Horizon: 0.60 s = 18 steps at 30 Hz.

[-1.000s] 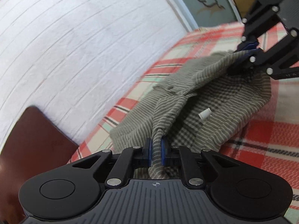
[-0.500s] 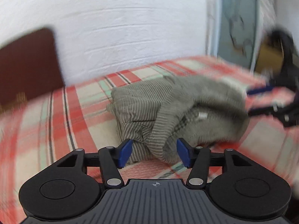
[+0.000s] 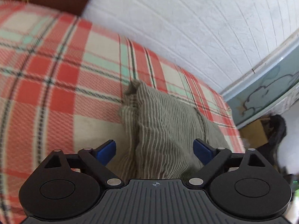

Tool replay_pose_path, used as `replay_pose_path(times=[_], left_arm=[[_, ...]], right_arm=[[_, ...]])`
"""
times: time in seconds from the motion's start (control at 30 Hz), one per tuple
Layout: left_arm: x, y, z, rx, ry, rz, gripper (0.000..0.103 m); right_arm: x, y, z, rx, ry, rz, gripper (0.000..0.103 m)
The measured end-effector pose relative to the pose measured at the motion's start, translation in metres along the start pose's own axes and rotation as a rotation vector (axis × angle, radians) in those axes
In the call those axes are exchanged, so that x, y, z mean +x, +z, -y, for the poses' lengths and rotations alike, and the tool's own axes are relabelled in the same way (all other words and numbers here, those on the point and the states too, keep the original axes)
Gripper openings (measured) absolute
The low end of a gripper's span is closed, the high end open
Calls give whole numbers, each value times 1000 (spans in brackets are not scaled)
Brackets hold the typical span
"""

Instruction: Fold clothes

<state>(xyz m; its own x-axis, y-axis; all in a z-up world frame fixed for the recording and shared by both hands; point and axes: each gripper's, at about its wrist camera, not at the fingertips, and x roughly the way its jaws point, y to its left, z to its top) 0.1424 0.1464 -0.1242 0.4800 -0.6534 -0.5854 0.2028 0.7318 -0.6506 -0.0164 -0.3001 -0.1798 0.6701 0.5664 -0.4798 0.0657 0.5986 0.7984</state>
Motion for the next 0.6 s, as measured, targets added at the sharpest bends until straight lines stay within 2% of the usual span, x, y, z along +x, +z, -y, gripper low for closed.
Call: replay_pose_path(times=[0.1, 0.27, 0.37, 0.47, 0.6], left_arm=[[16, 2, -9, -22, -4, -25, 103], [24, 1, -6, 83, -28, -15, 103], [27, -3, -4, 122, -33, 44, 103], [30, -6, -4, 142, -36, 98, 103], [35, -4, 9, 231, 11, 57, 103]], right_arm=[[18, 9, 16, 125, 49, -41, 77], [41, 21, 10, 114, 105, -78, 86], [61, 27, 1, 83, 91, -125, 87], [73, 28, -12, 45, 58, -153, 94], [81, 28, -18, 44, 46, -170, 101]])
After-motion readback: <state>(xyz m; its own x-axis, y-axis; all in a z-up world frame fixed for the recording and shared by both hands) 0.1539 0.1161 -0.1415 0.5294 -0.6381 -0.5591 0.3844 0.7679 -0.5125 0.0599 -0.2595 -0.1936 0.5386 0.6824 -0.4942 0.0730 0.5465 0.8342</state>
